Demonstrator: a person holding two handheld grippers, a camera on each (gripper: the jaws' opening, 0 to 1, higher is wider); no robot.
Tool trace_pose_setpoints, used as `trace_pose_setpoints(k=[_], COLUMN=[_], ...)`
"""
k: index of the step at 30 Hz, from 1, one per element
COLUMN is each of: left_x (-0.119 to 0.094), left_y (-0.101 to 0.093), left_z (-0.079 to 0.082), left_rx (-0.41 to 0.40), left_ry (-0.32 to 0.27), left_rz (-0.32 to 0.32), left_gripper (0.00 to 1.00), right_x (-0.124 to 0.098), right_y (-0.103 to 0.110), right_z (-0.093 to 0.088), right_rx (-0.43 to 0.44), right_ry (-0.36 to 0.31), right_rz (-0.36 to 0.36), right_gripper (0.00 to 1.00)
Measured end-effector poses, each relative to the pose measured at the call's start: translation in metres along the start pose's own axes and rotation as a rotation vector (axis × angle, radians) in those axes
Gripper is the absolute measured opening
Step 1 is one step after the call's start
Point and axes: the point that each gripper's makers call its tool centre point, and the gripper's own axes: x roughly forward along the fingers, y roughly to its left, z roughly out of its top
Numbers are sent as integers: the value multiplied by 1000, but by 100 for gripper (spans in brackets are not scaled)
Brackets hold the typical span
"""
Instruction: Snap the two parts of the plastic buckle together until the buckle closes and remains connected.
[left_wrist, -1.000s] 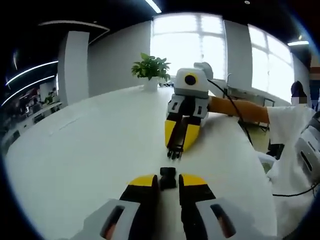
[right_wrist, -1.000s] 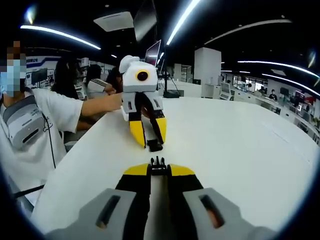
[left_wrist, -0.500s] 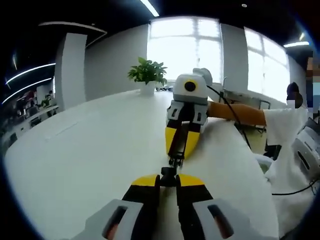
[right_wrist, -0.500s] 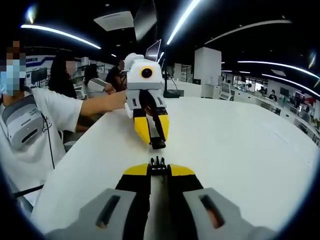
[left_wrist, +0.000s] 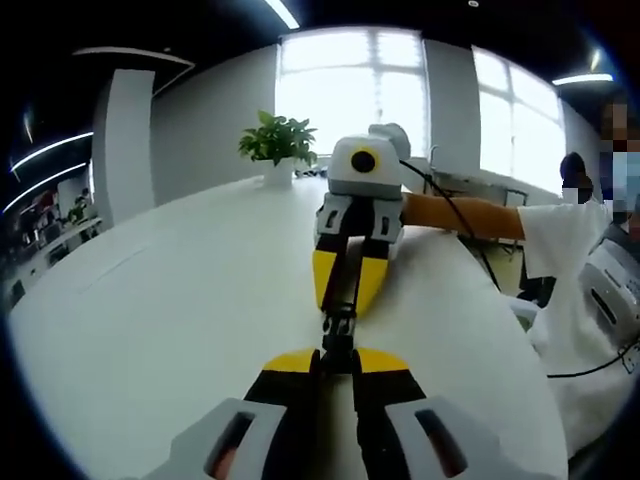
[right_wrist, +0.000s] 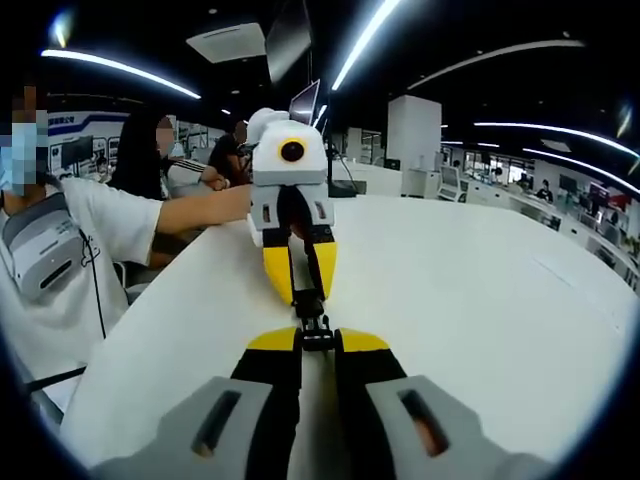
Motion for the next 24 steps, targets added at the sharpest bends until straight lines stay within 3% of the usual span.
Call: trace_pose_setpoints(k=[14, 24], left_x=[4, 1], left_y=[-4, 0], left_z=[-2, -5], left_rx=[-6, -18], left_ry=[21, 18], left_rz=[-44, -33], left_gripper=[12, 12], right_x=[4, 1], right_y=[-2, -1], right_z=[-3, -4], right_rx=[0, -1], right_ry=[11, 11], right_rz=[15, 9], right_gripper=[12, 12])
